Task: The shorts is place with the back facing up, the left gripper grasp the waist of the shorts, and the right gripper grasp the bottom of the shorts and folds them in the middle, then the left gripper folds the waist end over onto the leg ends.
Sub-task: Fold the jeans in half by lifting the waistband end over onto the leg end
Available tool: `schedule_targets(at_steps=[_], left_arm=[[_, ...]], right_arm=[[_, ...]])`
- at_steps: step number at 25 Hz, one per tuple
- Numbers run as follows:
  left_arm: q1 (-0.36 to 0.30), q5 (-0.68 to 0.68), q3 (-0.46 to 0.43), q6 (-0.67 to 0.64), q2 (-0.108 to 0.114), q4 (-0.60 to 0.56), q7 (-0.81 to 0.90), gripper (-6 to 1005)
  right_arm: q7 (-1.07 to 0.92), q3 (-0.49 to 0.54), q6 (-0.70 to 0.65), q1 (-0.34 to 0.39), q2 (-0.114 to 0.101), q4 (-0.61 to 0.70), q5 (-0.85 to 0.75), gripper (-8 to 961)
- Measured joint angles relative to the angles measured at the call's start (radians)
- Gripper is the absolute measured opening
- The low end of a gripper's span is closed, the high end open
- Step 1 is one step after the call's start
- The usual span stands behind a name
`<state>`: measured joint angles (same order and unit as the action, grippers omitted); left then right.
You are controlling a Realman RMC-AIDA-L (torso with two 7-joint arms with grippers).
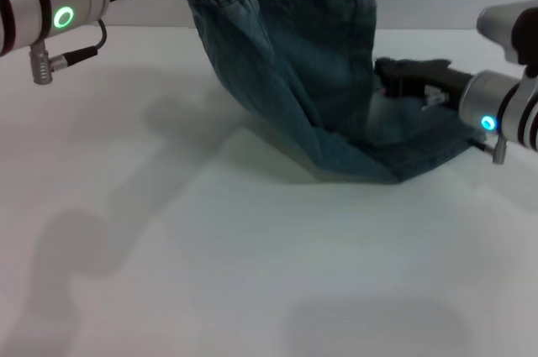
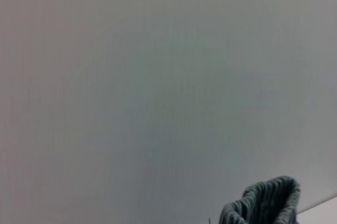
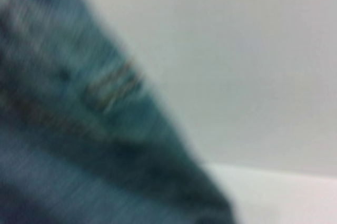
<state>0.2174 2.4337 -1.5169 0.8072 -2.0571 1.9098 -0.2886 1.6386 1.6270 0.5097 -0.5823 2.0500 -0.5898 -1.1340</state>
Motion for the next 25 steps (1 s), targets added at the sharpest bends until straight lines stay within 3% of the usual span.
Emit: schedule_targets(at_steps=[7, 13, 18, 25], left_arm=[[-0.004, -0.001, 0.0, 0.01, 0.0, 0.001, -0.001, 107], [-0.004, -0.001, 0.001, 0.01, 0.0, -0.003, -0.002, 107], [-0.001, -0.001, 0.001, 0.005, 0.0, -0.01, -0.008, 108], [0.003, -0.01, 0.001, 0.003, -0.001, -0.002, -0.014, 108]], right_arm=[[-0.006, 0.027, 0.016, 0.002, 0.001, -0.032, -0.02, -1], [-0.028, -0.048, 0.124, 0.045, 0.033, -0.037, 0.023, -1], [-0.029, -0.182, 0.139, 0.057, 0.033, -0.038, 0.123, -1], [-0.028, -0.19, 0.12, 0.046, 0.03, 0.008, 0.13, -1]])
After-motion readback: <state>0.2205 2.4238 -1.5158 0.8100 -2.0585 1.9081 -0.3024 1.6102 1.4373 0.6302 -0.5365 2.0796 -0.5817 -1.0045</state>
